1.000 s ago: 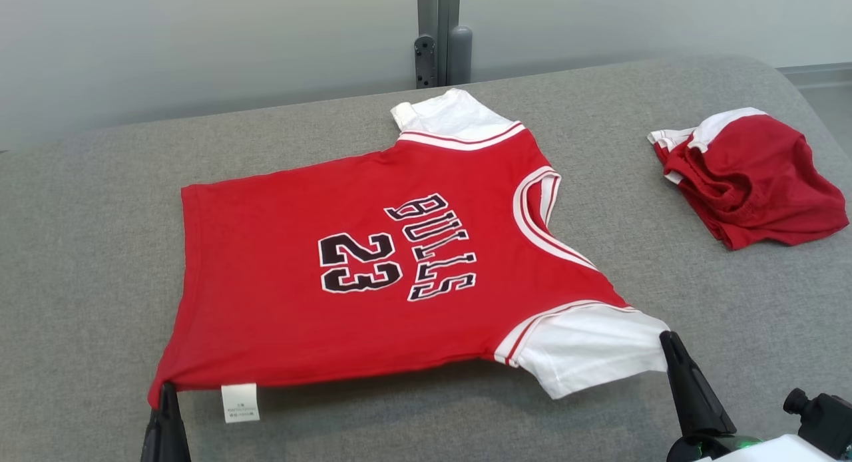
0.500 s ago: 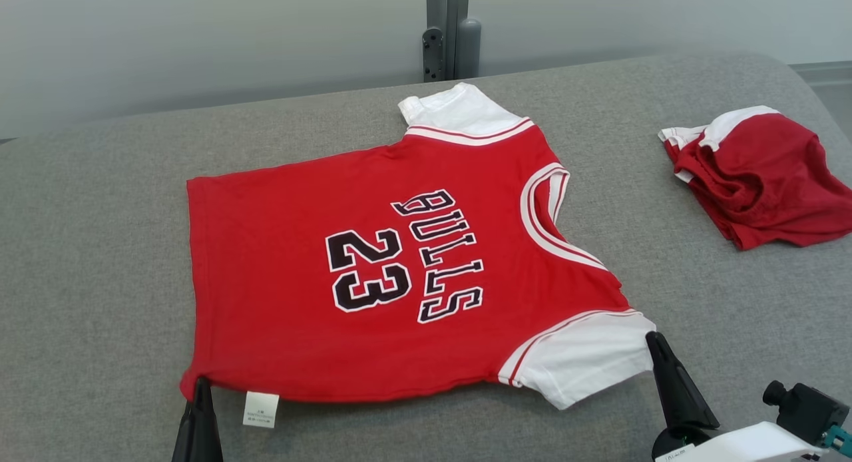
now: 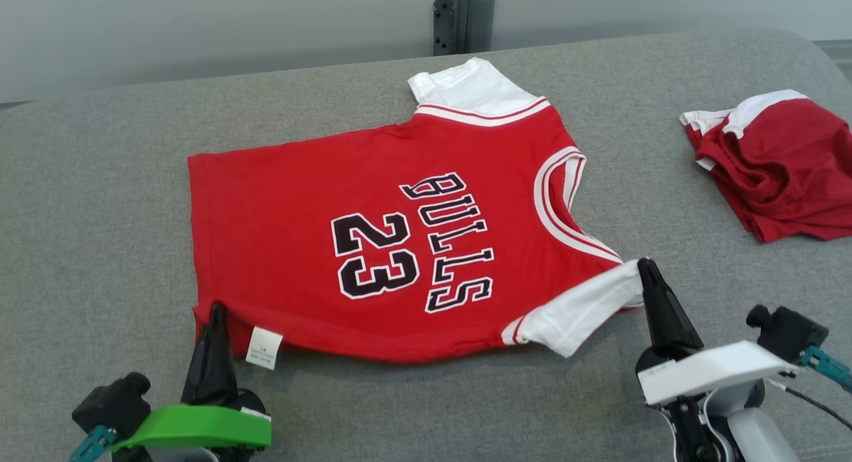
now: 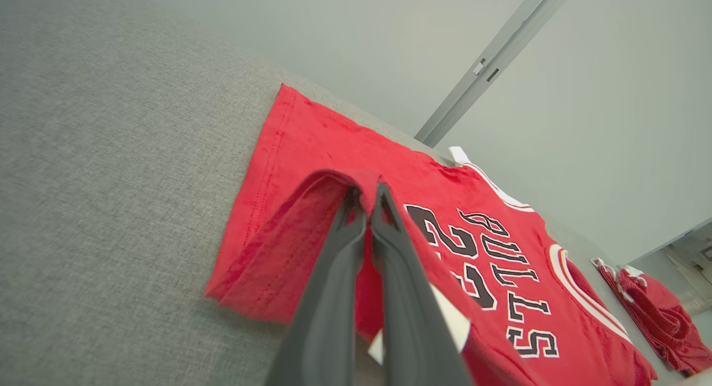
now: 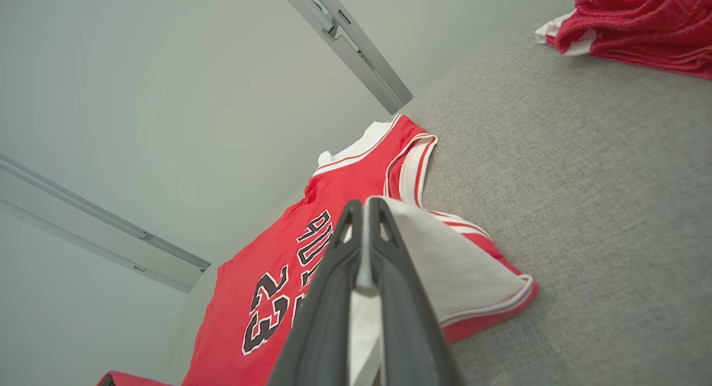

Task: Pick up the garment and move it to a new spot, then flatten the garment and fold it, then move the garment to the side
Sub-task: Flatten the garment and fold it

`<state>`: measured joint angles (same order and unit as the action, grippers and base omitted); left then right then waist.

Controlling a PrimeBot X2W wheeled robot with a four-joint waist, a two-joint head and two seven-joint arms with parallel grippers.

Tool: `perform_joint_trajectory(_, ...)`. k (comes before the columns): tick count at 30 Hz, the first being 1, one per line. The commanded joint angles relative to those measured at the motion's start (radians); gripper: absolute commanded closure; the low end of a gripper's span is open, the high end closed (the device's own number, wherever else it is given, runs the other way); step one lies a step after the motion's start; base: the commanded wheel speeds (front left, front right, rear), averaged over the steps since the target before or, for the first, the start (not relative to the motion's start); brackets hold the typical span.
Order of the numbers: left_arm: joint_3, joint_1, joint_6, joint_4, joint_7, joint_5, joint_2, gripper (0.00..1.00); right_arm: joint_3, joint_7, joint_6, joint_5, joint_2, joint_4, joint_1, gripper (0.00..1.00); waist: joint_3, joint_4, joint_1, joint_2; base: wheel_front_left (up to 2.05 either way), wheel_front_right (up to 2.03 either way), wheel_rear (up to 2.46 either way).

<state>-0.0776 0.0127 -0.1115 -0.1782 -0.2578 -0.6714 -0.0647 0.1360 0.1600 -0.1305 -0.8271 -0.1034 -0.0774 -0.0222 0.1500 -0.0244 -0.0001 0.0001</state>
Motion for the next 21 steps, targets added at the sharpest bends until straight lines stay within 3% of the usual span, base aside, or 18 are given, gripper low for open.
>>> perform_joint_trajectory(1, -0.002, -0.048, -0.003, -0.032, -0.001, 0.008, -0.008, 1.00, 0.004, 0.005, 0.000, 0.007, 0.002, -0.026, -0.046, 1.00, 0.018, 0.009, 0.0001, -0.0001, 0.00, 0.00, 0.00)
perform_joint_trajectory(12, 0.026, -0.276, -0.002, -0.301, -0.007, 0.028, -0.001, 1.00, 0.036, 0.034, 0.000, 0.051, 0.018, -0.352, -0.352, 1.00, 0.073, 0.018, 0.0001, -0.0001, 0.00, 0.00, 0.00)
perform_joint_trajectory(21, 0.063, -0.310, -0.012, -0.358, -0.008, 0.058, 0.006, 1.00, 0.088, 0.058, 0.000, 0.040, 0.018, -0.538, -0.492, 1.00, 0.077, 0.024, 0.0001, -0.0001, 0.00, 0.00, 0.00)
